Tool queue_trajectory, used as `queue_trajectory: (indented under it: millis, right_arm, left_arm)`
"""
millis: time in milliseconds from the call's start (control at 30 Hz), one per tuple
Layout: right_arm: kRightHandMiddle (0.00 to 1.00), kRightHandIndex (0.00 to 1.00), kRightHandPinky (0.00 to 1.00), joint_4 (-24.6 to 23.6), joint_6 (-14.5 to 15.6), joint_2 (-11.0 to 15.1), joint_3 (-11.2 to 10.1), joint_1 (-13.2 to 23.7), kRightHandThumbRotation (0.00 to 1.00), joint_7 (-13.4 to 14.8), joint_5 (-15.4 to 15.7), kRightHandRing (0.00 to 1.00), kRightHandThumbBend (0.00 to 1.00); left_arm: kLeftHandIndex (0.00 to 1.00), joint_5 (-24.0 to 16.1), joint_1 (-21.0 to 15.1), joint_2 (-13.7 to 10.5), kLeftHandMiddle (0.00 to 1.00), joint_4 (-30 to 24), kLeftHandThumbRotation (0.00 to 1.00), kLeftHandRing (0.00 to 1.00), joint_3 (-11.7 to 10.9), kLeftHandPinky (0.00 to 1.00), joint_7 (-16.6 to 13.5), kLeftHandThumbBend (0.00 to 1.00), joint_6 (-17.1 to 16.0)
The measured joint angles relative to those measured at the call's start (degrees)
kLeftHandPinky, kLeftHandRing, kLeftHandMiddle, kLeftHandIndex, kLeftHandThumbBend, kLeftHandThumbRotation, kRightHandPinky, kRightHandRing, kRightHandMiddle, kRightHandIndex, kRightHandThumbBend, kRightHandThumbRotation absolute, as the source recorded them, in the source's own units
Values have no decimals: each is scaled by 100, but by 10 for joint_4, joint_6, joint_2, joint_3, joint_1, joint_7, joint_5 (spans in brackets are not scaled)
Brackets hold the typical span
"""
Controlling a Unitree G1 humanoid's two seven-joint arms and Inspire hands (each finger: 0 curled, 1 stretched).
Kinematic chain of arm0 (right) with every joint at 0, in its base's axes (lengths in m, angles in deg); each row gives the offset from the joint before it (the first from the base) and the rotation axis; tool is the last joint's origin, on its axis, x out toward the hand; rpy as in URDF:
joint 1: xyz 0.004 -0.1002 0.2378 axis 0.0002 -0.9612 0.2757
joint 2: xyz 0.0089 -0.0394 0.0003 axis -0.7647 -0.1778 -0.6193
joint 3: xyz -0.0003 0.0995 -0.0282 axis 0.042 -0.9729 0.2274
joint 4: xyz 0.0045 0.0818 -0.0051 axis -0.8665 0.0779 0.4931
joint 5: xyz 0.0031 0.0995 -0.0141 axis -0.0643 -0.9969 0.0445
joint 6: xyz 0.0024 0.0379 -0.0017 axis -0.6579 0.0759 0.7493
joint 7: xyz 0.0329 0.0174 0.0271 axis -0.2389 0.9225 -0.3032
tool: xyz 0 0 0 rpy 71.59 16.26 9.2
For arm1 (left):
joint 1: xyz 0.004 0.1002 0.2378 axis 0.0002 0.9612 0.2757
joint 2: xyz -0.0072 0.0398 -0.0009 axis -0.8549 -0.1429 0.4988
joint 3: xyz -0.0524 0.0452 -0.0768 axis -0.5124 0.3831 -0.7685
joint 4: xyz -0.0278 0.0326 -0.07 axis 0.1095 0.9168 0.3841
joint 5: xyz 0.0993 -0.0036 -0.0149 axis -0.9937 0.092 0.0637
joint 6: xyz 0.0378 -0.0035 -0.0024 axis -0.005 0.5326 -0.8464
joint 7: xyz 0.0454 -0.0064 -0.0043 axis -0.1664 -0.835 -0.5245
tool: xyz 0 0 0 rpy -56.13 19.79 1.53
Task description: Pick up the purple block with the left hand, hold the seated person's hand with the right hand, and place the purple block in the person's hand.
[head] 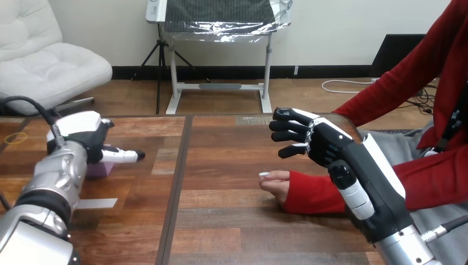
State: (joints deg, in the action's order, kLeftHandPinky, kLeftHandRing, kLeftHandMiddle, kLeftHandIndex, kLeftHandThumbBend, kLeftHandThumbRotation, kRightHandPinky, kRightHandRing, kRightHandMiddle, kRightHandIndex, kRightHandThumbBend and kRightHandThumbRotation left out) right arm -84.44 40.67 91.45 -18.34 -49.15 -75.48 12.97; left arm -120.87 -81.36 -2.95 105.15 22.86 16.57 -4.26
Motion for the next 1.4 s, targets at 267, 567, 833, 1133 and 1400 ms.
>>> queue_trajectory:
  millis: [267, 567, 833, 1133, 1400]
  right_arm:
    - [79, 81, 68, -2, 0, 0, 0, -2, 100, 0, 0, 76, 100]
    - [78, 81, 67, -2, 0, 0, 0, -2, 100, 1, 0, 76, 100]
    - [78, 80, 67, -2, 0, 0, 0, -2, 100, 2, 0, 76, 100]
    - [78, 80, 67, -2, 0, 0, 0, -2, 100, 3, 0, 76, 100]
    - [78, 80, 67, -2, 0, 0, 0, -2, 100, 3, 0, 76, 100]
  left_arm:
    - [94, 0, 0, 2, 96, 0, 70, 94, 1, 93, 5, 67, 0]
    - [94, -3, 0, 2, 97, 0, 72, 95, 3, 94, 10, 67, 0]
    - [96, -4, 0, 2, 98, 0, 74, 96, 12, 97, 25, 66, 2]
    - [95, -4, 0, 2, 98, 1, 74, 95, 14, 97, 36, 65, 5]
    - [96, -7, 0, 2, 99, 1, 75, 96, 16, 98, 46, 64, 9]
